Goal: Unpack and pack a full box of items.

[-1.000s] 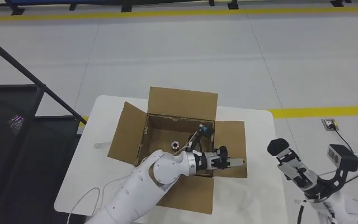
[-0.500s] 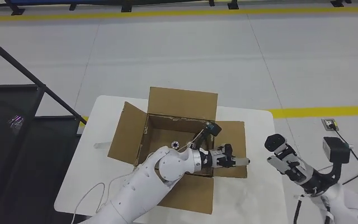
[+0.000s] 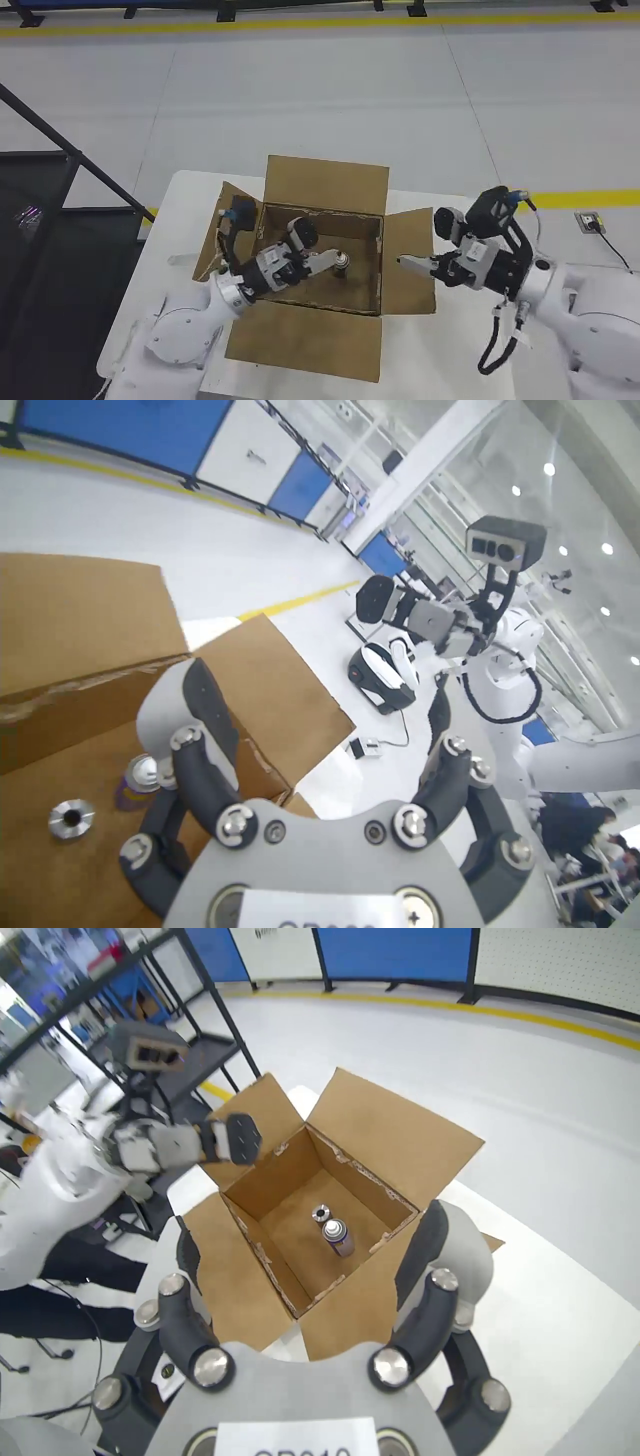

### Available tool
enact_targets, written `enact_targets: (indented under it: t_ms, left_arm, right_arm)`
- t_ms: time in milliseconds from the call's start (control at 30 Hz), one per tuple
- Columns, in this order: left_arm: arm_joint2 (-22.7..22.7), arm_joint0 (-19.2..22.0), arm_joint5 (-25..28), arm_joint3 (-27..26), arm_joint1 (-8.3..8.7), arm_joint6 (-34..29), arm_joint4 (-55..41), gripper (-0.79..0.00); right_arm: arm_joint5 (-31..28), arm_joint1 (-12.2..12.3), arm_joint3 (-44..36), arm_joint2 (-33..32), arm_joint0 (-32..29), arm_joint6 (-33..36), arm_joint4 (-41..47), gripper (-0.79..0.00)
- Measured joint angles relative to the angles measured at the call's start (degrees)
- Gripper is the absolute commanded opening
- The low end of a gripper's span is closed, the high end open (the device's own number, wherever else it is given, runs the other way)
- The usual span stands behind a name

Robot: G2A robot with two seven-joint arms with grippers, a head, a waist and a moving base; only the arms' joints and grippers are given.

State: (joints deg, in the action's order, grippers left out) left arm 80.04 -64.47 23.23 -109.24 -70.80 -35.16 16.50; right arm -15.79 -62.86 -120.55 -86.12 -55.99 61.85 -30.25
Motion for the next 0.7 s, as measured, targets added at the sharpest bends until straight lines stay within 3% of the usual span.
enact_targets:
  t_ms: [133, 333, 500, 700]
  left_arm:
    - [12.3, -8.3, 1.7, -4.1, 1.25, 0.6, -3.3, 0.0]
    - [24.5, -17.9, 5.8, -3.8, 2.02, 3.1, -9.1, 0.0]
    - [27.8, -22.9, 10.2, -1.2, 2.16, 4.6, -14.7, 0.0]
    - [27.8, -23.3, 11.0, -1.0, 2.14, 5.0, -15.3, 0.0]
  right_arm:
    - [3.4, -0.9, 5.6, 13.5, 12.2, 7.8, -5.7, 0.0]
    - [8.5, -4.6, 18.9, 33.9, 27.9, 12.4, -10.0, 0.0]
    - [13.0, -9.2, 32.5, 48.4, 36.6, 13.3, -13.1, 0.0]
    - [15.9, -14.5, 46.0, 58.1, 41.3, 12.0, -13.4, 0.0]
